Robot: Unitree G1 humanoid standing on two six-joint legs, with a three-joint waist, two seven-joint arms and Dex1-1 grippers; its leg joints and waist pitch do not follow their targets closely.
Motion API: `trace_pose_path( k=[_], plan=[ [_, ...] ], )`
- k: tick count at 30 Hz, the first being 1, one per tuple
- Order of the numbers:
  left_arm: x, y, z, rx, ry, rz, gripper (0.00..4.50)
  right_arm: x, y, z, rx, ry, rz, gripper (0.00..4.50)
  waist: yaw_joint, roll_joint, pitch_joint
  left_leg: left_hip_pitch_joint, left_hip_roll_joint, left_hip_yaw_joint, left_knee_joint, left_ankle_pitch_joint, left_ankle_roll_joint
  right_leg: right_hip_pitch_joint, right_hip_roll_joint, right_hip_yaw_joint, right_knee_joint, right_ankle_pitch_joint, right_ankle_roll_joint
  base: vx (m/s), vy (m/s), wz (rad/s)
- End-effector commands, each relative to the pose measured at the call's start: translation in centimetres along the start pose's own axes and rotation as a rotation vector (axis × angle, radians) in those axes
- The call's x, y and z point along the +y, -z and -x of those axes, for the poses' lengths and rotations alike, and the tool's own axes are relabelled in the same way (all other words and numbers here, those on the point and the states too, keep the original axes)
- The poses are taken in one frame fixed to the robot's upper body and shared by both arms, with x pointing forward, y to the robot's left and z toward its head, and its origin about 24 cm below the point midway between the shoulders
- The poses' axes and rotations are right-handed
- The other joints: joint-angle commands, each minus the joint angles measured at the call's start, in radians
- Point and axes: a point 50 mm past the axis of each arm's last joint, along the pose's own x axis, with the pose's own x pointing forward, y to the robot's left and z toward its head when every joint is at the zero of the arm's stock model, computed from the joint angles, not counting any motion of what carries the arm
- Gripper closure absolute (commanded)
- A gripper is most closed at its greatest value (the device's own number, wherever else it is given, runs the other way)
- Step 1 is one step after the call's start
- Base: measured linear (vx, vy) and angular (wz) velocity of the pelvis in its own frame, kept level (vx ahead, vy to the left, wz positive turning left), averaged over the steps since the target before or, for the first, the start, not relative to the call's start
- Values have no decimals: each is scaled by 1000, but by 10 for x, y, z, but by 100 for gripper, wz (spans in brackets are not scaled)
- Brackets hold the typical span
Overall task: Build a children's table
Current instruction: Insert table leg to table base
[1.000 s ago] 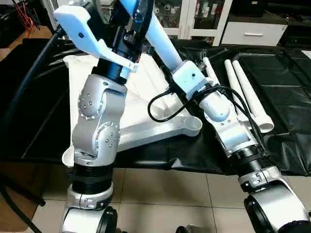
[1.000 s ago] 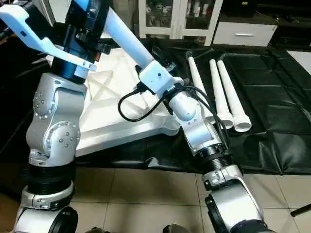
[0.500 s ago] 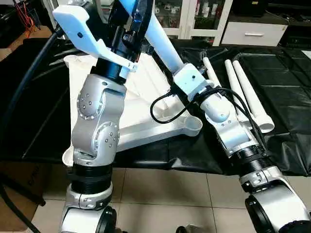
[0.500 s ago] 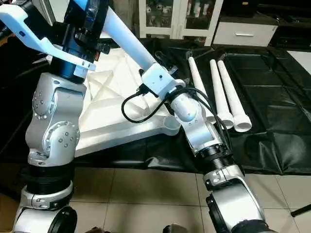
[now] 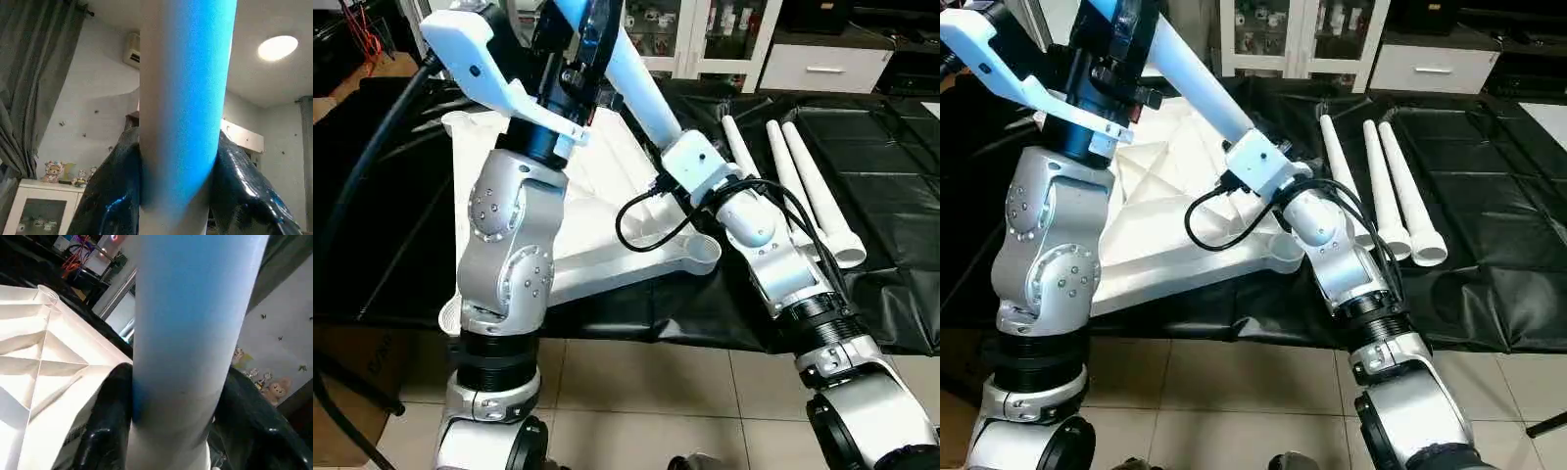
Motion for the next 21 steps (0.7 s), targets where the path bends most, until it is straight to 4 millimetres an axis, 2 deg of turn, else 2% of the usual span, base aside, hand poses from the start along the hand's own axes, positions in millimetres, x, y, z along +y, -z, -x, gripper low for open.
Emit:
trace_pose_path(
  k=[1, 4, 5, 7, 10, 11, 12, 13, 15, 16, 18, 20, 21],
  plan=[
    [-7, -4, -2, -15, 38, 10, 293, -1, -1, -3, 5, -11, -6, 248, -3, 3, -98, 1, 3, 8, -65, -135, 74, 77, -26, 40, -56, -166, -185, 0, 0, 0],
    [-8, -2, -1, -9, 43, 13, 293, -2, 0, -3, 8, -12, -9, 257, -3, 3, -97, 1, 3, 8, -65, -137, 73, 77, -26, 40, -57, -175, -182, 0, 0, 0],
    [-8, -2, -1, -4, 41, 0, 258, -3, 1, -3, 9, -12, -10, 257, -4, 2, -97, 1, 3, 8, -65, -137, 73, 77, -26, 40, -57, -175, -182, 0, 0, 0],
    [-10, 1, -1, 14, 65, 26, 223, -4, 1, -3, 13, -10, -13, 259, -4, 4, -97, 1, 3, 8, -65, -138, 72, 77, -27, 40, -56, -177, -183, 0, 0, 0],
    [-12, 5, 0, 41, 89, 62, 220, -6, 4, -2, 23, 1, -46, 259, -3, 6, -98, 1, 3, 7, -65, -143, 70, 76, -26, 39, -56, -172, -189, 0, 0, 0],
    [-11, 5, 0, 45, 78, 53, 211, -8, 6, -1, 32, 6, -70, 259, -4, 5, -98, 1, 3, 8, -65, -141, 71, 76, -25, 39, -55, -165, -190, 0, 0, 0],
    [-10, 5, 0, 49, 65, 60, 189, -9, 9, 0, 42, 13, -95, 260, -3, 8, -98, 1, 3, 7, -65, -141, 74, 77, -25, 39, -55, -156, -193, 0, 0, 0],
    [-9, 6, 1, 51, 61, 62, 189, -10, 10, 0, 46, 16, -104, 260, -4, 7, -98, 1, 3, 8, -65, -142, 76, 77, -25, 39, -55, -153, -195, 0, 0, 0],
    [-1, 8, 3, 71, -2, 60, 178, -19, 21, 4, 89, 61, -186, 261, -4, 9, -98, 4, 4, 8, -65, -151, 78, 77, -25, 39, -56, -155, -199, 0, 0, 0],
    [3, 9, 4, 78, -25, 59, 157, -21, 25, 6, 103, 78, -211, 261, -3, 14, -98, 2, 3, 6, -65, -148, 76, 78, -25, 38, -55, -152, -202, 0, 0, 0],
    [20, 15, 11, 141, -170, 46, 145, -40, 46, 18, 178, 172, -321, 261, -6, 12, -99, 2, 3, 7, -64, -152, 75, 80, -23, 37, -56, -150, -200, 0, 0, 0],
    [36, 20, 22, 197, -284, 47, 135, -57, 64, 32, 232, 260, -438, 261, -5, 24, -101, 3, -1, 8, -61, -150, 82, 80, -20, 35, -56, -144, -201, 0, 0, 0],
    [40, 21, 26, 211, -317, 51, 126, -61, 68, 36, 243, 277, -466, 261, -7, 18, -102, 3, -3, 10, -60, -152, 87, 82, -17, 35, -57, -142, -199, 0, 0, 0]
  ],
)
